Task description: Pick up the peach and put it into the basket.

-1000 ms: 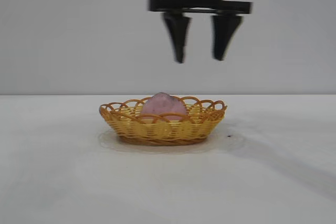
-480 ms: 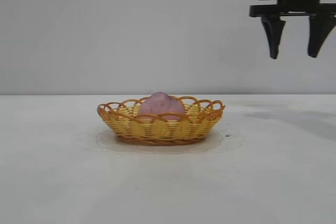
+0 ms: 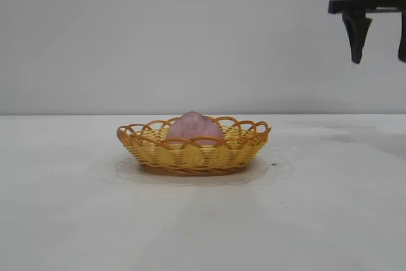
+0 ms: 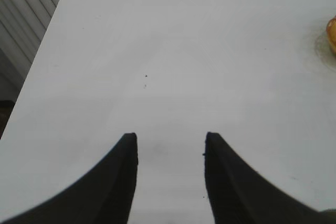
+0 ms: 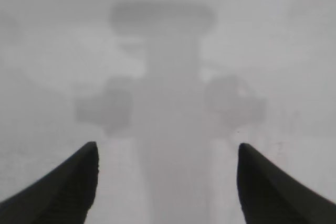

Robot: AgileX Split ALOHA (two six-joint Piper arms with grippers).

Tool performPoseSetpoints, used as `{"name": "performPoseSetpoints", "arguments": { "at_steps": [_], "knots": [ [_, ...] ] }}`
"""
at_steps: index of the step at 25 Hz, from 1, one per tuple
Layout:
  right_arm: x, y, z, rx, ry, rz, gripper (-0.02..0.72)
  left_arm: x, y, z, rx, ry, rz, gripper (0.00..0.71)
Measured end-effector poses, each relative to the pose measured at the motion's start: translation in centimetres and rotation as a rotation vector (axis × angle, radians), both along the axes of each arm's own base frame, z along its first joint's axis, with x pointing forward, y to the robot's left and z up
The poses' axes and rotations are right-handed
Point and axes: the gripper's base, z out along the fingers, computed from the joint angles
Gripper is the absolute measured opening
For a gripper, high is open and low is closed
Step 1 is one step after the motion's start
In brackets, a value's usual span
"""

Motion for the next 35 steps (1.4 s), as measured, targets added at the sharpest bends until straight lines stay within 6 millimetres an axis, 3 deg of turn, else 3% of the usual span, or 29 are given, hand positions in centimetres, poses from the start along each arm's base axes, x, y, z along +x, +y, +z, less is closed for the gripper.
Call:
{"name": "performPoseSetpoints", "arguments": {
  "at_steps": [2,5,11,14,23,29,35],
  "knots": [
    [-1.1,-0.1,1.5,0.007,-0.041,-0.001,0.477,0.0,0.0,0.0,0.0,0.0,0.0,0.285],
    [-4.9,-0.4,3.4,0.017,-0.13,-0.002,0.477,0.0,0.0,0.0,0.0,0.0,0.0,0.285],
    [-16.7,-1.4,2.0,0.018,-0.192,-0.003,0.477,0.0,0.0,0.0,0.0,0.0,0.0,0.285],
    [-21.0,-1.8,1.8,0.017,-0.189,-0.002,0.477,0.0,0.0,0.0,0.0,0.0,0.0,0.285],
    [-30.3,-2.5,3.1,0.023,-0.195,0.0,0.477,0.0,0.0,0.0,0.0,0.0,0.0,0.285],
    [-35.2,-3.0,2.0,0.023,-0.196,0.001,0.477,0.0,0.0,0.0,0.0,0.0,0.0,0.285],
    [-38.4,-3.2,0.0,0.029,-0.246,0.001,0.477,0.0,0.0,0.0,-0.001,0.0,0.0,0.285]
  ]
}}
